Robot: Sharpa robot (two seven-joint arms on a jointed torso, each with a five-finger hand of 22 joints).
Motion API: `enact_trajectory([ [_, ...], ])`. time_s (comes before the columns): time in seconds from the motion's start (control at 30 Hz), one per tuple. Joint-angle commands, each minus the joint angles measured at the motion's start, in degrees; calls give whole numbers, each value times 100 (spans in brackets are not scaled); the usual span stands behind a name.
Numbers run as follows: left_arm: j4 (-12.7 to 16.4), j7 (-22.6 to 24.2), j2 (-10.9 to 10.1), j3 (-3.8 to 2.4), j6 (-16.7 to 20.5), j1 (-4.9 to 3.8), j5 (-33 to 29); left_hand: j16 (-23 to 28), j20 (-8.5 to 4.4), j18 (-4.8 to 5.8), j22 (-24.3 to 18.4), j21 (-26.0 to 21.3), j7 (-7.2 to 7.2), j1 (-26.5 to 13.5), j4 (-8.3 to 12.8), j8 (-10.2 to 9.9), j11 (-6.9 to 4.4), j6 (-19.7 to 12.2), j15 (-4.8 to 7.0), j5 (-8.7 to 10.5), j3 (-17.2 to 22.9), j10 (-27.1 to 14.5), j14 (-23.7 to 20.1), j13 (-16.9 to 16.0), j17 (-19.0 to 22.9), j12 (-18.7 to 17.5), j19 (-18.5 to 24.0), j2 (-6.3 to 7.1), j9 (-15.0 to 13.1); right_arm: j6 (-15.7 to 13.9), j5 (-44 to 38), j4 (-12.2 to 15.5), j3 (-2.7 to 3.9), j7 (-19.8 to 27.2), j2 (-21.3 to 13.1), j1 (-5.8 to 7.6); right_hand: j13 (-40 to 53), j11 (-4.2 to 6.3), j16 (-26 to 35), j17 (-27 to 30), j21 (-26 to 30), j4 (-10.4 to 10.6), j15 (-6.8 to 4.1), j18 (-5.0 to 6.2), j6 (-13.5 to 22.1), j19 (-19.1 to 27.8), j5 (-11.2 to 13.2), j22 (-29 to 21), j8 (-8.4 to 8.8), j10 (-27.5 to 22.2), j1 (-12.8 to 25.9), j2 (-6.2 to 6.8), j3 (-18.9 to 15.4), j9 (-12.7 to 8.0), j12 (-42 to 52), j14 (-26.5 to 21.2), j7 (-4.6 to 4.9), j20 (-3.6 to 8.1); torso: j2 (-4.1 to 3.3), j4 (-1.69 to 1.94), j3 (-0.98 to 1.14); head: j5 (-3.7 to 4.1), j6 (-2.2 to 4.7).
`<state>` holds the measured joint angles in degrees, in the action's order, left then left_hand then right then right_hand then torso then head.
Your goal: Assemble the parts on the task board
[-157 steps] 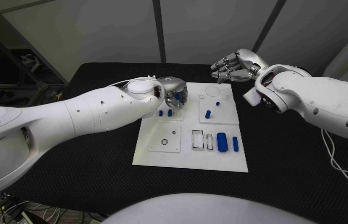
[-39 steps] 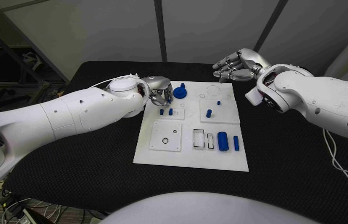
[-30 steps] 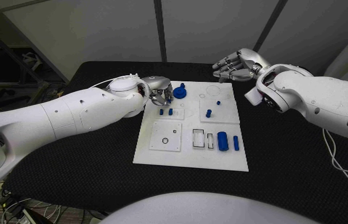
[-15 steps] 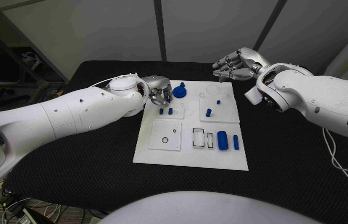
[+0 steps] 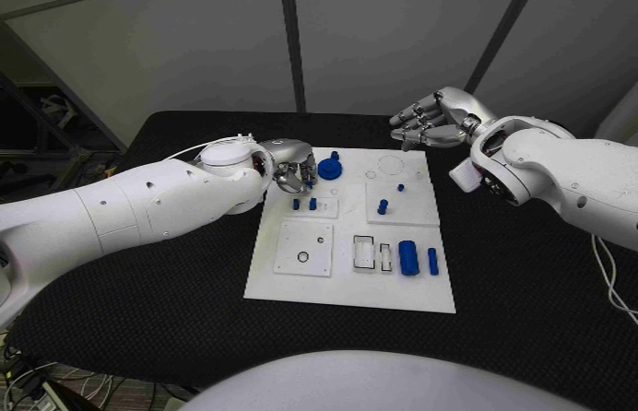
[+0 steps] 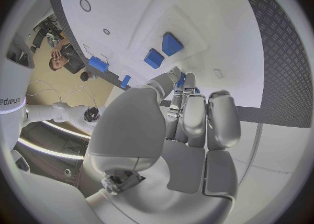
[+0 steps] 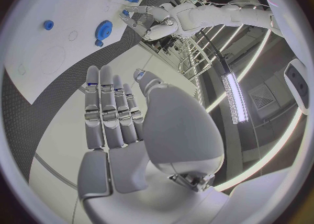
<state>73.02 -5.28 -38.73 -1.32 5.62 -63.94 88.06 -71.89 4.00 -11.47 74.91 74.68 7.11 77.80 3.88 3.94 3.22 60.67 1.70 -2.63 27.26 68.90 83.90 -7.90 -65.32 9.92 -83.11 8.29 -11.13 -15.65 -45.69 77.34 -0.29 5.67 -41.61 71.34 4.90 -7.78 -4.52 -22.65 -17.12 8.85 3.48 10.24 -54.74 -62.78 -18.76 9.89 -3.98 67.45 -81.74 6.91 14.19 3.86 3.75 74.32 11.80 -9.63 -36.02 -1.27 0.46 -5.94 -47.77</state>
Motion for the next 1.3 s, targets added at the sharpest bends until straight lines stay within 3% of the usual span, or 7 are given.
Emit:
enact_trajectory([
  [0.03,-1,12,7,-4,-57,-5,-40,-20,34,770,201,-37,-6,-92,-1,-63,-9,-254,-36,-7,-52,-3,70,-1,18,-59,-6,64,75,-24,-3,5,2,34,-1,11,-9,7,33,9,34,-35,36,23,9,-39,-23,-10,-16,-19,-12,-27,-8,3,8,10,20,-10,2,0,2,2,1],
  [0.2,-10,-3,9,-4,-95,-5,-47,-21,36,766,192,-54,-25,-148,-22,-51,1,-425,-41,-7,-83,-39,63,7,38,-101,2,97,140,-26,-3,5,2,33,-3,11,-9,7,33,9,34,-35,36,23,9,-39,-23,-10,-16,-19,-12,-27,-8,3,8,10,20,-10,2,-3,2,1,2],
  [0.67,-24,0,9,-3,-64,-5,-51,23,46,746,121,-152,-26,-167,-32,-8,20,-380,-56,-8,-96,-96,32,13,120,-151,47,95,162,-26,-3,2,2,30,-7,11,-9,7,33,9,34,-35,36,23,9,-39,-23,-10,-16,-19,-12,-27,-8,3,8,10,20,-10,-1,0,-1,2,7],
  [0.83,-20,-26,-28,-3,-43,-5,-51,47,83,722,15,-297,-45,-195,-35,-53,102,-575,-115,-7,-125,-315,-2,55,175,-284,119,137,241,-31,-8,-12,2,10,-10,11,-18,4,45,15,60,-42,38,20,13,-60,-24,-28,-16,-24,-20,-40,-2,3,7,14,23,-8,1,2,-2,8,8],
  [0.97,-25,-36,-78,-5,36,-4,-53,53,144,652,-258,-652,-46,-210,-41,-50,205,-855,-197,-7,-196,-634,-28,118,220,-453,280,170,346,-14,-144,-32,2,-34,-23,11,-21,5,48,17,66,-56,35,22,12,-65,-25,-32,-18,-27,-36,-39,3,4,6,13,21,-5,4,11,-3,19,18],
  [1.1,-35,6,-138,-17,135,-4,-93,180,237,450,-1055,-1680,-3,-116,-21,-21,320,-933,-302,-10,-301,-1129,-150,219,427,-613,742,123,415,32,-426,-16,2,-75,-59,11,-35,25,52,23,76,-152,12,24,-95,-98,-29,-40,-71,-26,-167,-64,63,21,6,29,-7,24,12,7,-5,19,39],
  [1.3,-48,158,-235,-122,368,-5,-214,131,286,342,-1470,-2218,-2,-43,-28,6,350,-873,-323,-8,-409,-1206,-164,249,427,-568,930,73,454,70,-1196,68,2,-214,-167,11,-76,121,-192,-104,-213,-364,-149,27,-320,-494,33,114,-137,-4,-333,-106,86,27,9,506,-134,206,6,-5,-9,26,87],
])
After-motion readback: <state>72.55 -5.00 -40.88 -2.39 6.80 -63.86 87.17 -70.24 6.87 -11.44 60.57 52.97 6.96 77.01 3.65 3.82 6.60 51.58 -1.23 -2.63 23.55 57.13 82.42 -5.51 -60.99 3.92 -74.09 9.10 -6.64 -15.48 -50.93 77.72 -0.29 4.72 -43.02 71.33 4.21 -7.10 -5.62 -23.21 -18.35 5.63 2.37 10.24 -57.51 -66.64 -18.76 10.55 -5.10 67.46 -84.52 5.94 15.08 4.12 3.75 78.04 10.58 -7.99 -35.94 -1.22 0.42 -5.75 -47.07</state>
